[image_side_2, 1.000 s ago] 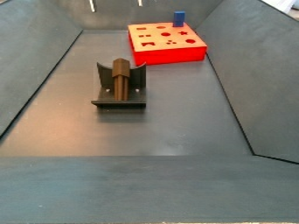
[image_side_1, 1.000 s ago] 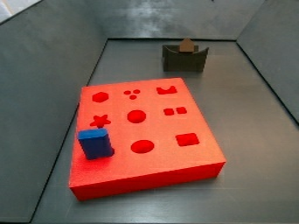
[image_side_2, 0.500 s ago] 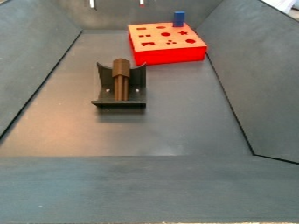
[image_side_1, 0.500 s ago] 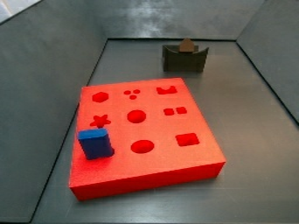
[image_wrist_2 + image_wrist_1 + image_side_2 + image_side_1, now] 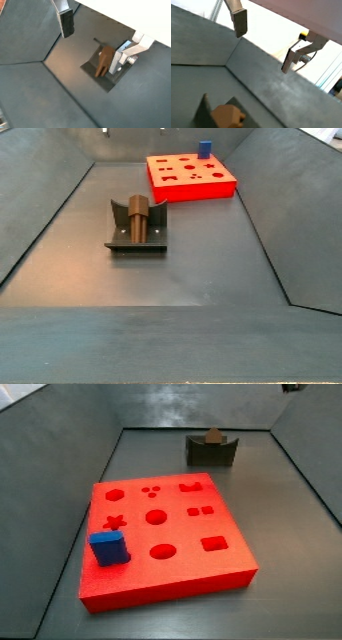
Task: Pick up the 3 prong object. Move up. Place the 3 prong object on the fixture. Regrasp the 3 prong object. Move to above the board. Insert the 3 prong object.
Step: Regrasp the 3 prong object.
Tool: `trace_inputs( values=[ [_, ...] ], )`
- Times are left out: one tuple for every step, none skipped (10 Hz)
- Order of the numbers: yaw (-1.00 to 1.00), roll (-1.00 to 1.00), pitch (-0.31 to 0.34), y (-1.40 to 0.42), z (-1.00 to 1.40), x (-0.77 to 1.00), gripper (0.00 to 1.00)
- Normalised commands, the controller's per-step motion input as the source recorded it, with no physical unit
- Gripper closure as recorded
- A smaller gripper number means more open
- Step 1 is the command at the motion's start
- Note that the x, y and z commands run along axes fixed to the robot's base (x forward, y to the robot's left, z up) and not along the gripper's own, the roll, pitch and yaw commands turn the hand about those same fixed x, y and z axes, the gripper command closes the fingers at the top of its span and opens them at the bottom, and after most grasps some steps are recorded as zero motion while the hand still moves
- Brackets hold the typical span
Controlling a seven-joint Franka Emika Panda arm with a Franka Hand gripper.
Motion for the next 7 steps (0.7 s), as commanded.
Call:
trace_inputs(
  values=[
    [0.13,0.49,0.134,-0.04,-0.02,0.10,0.00],
    [0.15,0.29,0.115,-0.03,-0.01,0.10,0.00],
    [0.16,0.22,0.091,-0.03,-0.01,0.08,0.00],
    [0.09,0.31,0.030,0.07,-1.00,0.03,0.00],
    [0.09,0.30,0.009,0.07,-1.00,0.04,0.00],
    [0.08,0.23,-0.001,0.06,-1.00,0.04,0.00],
    [0.07,0.17,-0.012,0.05,-1.00,0.05,0.00]
  ],
)
